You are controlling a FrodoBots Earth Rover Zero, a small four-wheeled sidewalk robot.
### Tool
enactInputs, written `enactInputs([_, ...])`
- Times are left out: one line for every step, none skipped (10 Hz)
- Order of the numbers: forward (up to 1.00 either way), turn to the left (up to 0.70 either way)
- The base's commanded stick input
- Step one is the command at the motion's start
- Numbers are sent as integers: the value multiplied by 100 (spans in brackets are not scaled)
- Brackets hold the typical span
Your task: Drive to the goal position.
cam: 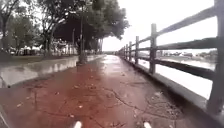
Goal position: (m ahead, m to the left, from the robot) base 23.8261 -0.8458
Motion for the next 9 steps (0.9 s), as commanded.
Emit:
enactInputs([50, 0])
enactInputs([50, 0])
enactInputs([50, 0])
enactInputs([50, 0])
enactInputs([50, 0])
enactInputs([50, 0])
enactInputs([50, 0])
enactInputs([50, 0])
enactInputs([50, 0])
